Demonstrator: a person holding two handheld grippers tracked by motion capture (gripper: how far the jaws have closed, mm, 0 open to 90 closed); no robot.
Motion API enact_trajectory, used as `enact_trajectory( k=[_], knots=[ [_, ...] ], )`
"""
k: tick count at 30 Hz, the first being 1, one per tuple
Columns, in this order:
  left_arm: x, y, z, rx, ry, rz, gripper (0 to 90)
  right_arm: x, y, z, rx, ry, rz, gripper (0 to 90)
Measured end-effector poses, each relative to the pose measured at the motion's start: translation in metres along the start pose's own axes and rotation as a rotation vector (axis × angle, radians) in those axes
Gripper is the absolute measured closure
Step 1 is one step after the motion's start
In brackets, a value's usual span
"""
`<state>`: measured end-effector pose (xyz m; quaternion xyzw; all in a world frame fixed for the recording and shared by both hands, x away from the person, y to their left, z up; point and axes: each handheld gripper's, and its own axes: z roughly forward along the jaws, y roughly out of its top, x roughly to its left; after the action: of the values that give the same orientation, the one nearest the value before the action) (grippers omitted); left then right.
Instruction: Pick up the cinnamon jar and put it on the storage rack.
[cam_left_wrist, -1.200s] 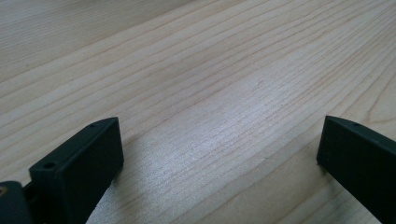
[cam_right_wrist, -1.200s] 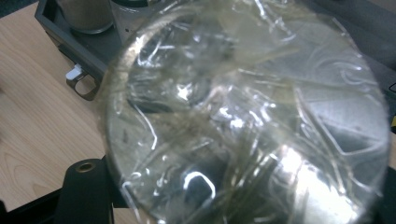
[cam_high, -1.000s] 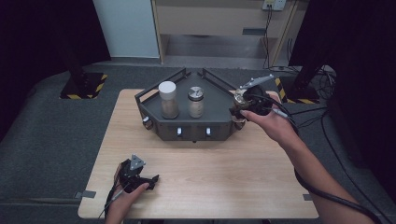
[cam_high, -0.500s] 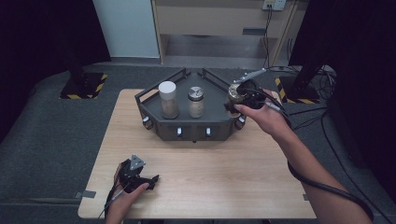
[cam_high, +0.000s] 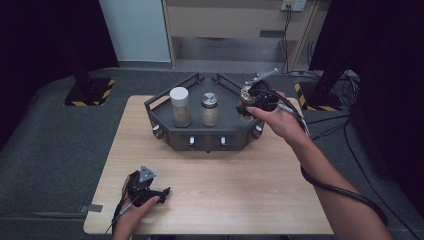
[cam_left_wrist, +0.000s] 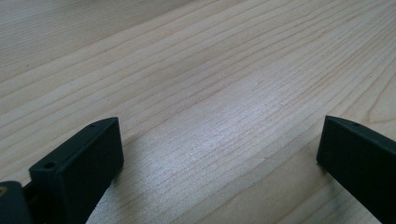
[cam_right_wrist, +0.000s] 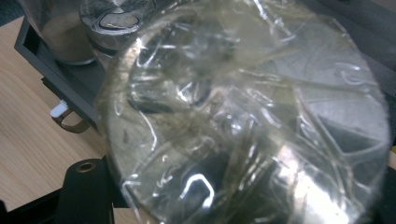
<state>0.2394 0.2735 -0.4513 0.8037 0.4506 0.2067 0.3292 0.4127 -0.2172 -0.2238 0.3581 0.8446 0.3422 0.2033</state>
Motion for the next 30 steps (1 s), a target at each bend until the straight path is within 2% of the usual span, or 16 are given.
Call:
enact_trajectory(
  k=[10,30],
  knots=[
    [0.000,0.000,0.000,0.000,0.000,0.000,0.0,0.001,0.011,0.011,0.011,-0.007,0.003,31.0],
    [0.000,0.000,0.000,0.000,0.000,0.000,0.0,-0.008,0.019,0.028,0.028,-0.028,0.054,31.0]
  ],
)
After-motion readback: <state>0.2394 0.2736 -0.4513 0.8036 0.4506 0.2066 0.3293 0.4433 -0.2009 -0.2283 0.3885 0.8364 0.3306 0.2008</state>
